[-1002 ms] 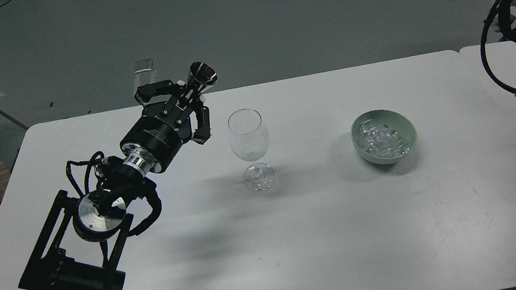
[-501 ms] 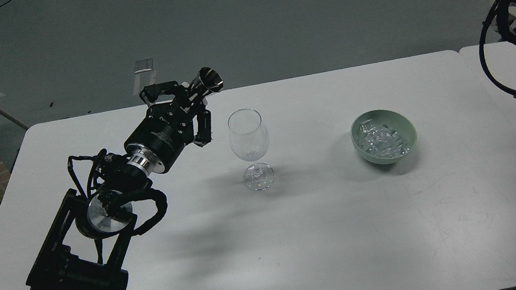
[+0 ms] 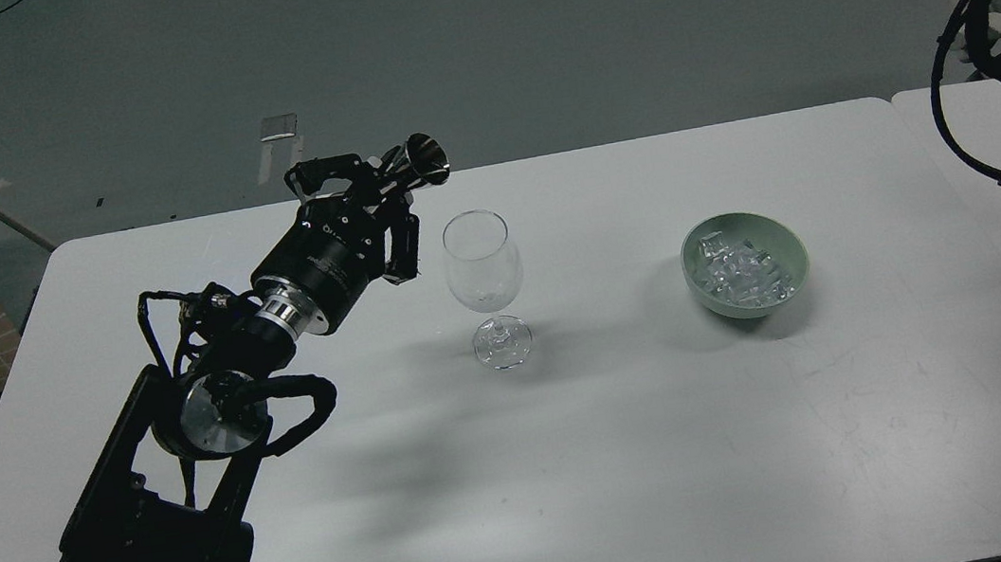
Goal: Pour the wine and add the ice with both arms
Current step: 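Tilt the jigger over the wine glass rim with the left gripper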
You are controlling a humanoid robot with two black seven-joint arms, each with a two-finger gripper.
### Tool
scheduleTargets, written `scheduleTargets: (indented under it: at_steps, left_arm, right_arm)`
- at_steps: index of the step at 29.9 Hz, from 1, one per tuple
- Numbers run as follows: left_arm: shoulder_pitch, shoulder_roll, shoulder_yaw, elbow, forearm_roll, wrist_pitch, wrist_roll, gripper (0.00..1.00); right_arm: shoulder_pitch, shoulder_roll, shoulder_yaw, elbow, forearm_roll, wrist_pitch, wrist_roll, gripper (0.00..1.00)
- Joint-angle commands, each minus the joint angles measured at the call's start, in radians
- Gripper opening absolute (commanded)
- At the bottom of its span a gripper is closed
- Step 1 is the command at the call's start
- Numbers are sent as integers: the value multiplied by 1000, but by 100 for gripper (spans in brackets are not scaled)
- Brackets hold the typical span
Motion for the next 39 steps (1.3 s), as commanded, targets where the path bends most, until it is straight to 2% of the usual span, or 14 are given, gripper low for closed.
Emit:
scheduleTargets:
  at_steps: [1, 6, 28, 33, 39]
  left_arm:
    - [1, 0, 0, 0, 48, -4, -3, 0]
    - [8, 0, 0, 0, 106, -26, -3, 0]
    - [7, 1, 2, 0, 175, -30, -9, 0]
    - [7, 1, 0, -3, 231, -66, -9, 0]
    - [8, -2, 0, -6, 237, -67, -8, 0]
  right_arm:
    - [-1, 1, 0, 0, 0, 0, 0, 100]
    - [-1, 3, 0, 0, 0, 0, 0, 100]
    - [-3, -2, 1, 1, 0, 1, 0, 100]
    - [-3, -2, 1, 4, 0, 1, 2, 100]
    - [-3, -2, 1, 3, 0, 3, 0, 100]
